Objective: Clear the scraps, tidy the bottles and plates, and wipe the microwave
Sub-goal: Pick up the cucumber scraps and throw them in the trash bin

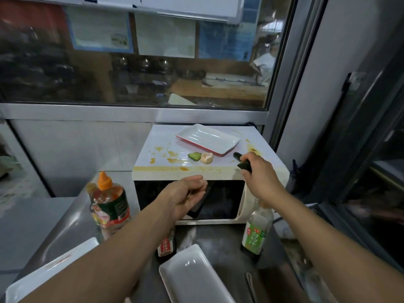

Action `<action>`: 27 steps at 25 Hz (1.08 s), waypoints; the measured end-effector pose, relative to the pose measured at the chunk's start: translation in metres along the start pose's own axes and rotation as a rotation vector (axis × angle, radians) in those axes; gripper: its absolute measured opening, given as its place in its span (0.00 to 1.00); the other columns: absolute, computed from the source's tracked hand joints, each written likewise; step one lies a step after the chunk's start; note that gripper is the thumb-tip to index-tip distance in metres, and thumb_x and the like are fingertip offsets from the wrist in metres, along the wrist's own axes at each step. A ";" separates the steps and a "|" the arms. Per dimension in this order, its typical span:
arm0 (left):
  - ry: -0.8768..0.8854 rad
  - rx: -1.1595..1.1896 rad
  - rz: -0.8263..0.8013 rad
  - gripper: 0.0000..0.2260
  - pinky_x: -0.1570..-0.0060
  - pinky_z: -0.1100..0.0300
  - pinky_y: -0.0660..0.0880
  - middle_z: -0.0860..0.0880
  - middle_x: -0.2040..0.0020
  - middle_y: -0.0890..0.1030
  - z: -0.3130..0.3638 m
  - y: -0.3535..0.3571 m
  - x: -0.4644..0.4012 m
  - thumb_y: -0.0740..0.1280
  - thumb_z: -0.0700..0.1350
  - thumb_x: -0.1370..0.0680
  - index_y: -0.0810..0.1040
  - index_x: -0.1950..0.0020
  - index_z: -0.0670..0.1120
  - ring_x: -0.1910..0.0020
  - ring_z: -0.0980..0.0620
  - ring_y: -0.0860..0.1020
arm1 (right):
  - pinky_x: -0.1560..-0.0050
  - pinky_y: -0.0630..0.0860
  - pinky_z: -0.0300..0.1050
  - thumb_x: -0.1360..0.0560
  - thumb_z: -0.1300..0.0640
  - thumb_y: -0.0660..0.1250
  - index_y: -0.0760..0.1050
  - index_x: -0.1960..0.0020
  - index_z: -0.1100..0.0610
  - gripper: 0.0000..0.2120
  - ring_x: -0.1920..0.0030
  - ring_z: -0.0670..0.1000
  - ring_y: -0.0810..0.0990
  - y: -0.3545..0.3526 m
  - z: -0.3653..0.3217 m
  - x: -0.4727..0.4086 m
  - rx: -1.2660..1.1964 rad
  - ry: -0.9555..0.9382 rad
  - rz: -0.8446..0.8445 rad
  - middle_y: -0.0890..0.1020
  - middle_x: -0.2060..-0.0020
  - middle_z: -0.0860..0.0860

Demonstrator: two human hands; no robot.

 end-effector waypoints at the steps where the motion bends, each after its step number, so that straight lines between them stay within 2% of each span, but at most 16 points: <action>1: 0.008 -0.004 0.016 0.05 0.56 0.63 0.77 0.45 0.59 0.80 0.003 0.000 -0.005 0.63 0.33 0.23 0.78 0.51 0.39 0.62 0.55 0.79 | 0.47 0.70 0.46 0.23 0.62 0.62 0.69 0.38 0.58 0.13 0.44 0.55 0.73 0.000 0.001 -0.009 -0.011 -0.003 -0.002 0.75 0.43 0.55; 5: 0.001 0.008 0.089 0.02 0.73 0.66 0.77 0.47 0.66 0.80 0.013 -0.005 -0.019 0.67 0.37 0.24 0.79 0.55 0.40 0.74 0.57 0.79 | 0.47 0.71 0.47 0.23 0.62 0.62 0.69 0.39 0.57 0.13 0.43 0.55 0.73 0.011 -0.001 -0.036 -0.026 -0.053 -0.018 0.75 0.44 0.54; 9: -0.015 0.018 0.134 0.05 0.78 0.70 0.73 0.50 0.75 0.77 0.025 -0.010 -0.033 0.67 0.40 0.24 0.79 0.58 0.41 0.79 0.58 0.76 | 0.48 0.71 0.47 0.24 0.63 0.62 0.69 0.38 0.58 0.14 0.43 0.56 0.73 0.016 0.011 -0.064 0.005 -0.018 -0.001 0.75 0.44 0.56; 13: -0.018 0.019 0.164 0.06 0.79 0.71 0.71 0.49 0.74 0.78 0.036 -0.012 -0.046 0.68 0.43 0.24 0.79 0.58 0.41 0.80 0.58 0.75 | 0.51 0.73 0.53 0.23 0.63 0.60 0.69 0.40 0.60 0.11 0.45 0.57 0.71 0.023 0.021 -0.079 0.098 0.019 0.004 0.74 0.46 0.57; 17: -0.020 0.020 0.108 0.06 0.78 0.71 0.71 0.49 0.74 0.78 0.044 -0.004 -0.060 0.66 0.42 0.23 0.78 0.58 0.41 0.80 0.58 0.75 | 0.55 0.73 0.51 0.23 0.62 0.61 0.69 0.40 0.60 0.11 0.47 0.57 0.72 0.032 0.025 -0.084 0.166 0.038 -0.017 0.74 0.47 0.58; 21: -0.039 0.040 0.021 0.06 0.76 0.71 0.73 0.48 0.71 0.81 0.050 0.001 -0.068 0.65 0.41 0.22 0.78 0.58 0.41 0.77 0.58 0.78 | 0.58 0.70 0.47 0.25 0.57 0.66 0.68 0.40 0.58 0.15 0.49 0.57 0.74 0.042 0.028 -0.084 0.219 0.078 -0.095 0.75 0.48 0.56; 27: -0.063 0.034 -0.030 0.06 0.75 0.70 0.75 0.47 0.67 0.84 0.054 -0.006 -0.075 0.65 0.40 0.22 0.78 0.57 0.41 0.71 0.55 0.82 | 0.58 0.68 0.46 0.24 0.58 0.64 0.70 0.41 0.58 0.12 0.47 0.58 0.72 0.050 0.027 -0.083 0.251 0.092 -0.046 0.75 0.47 0.57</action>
Point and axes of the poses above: each hand's wrist, its own x-axis away from the middle knuckle, its own y-axis out of the palm, z = x × y, the point moved 4 cm from there along -x, towards the middle knuckle
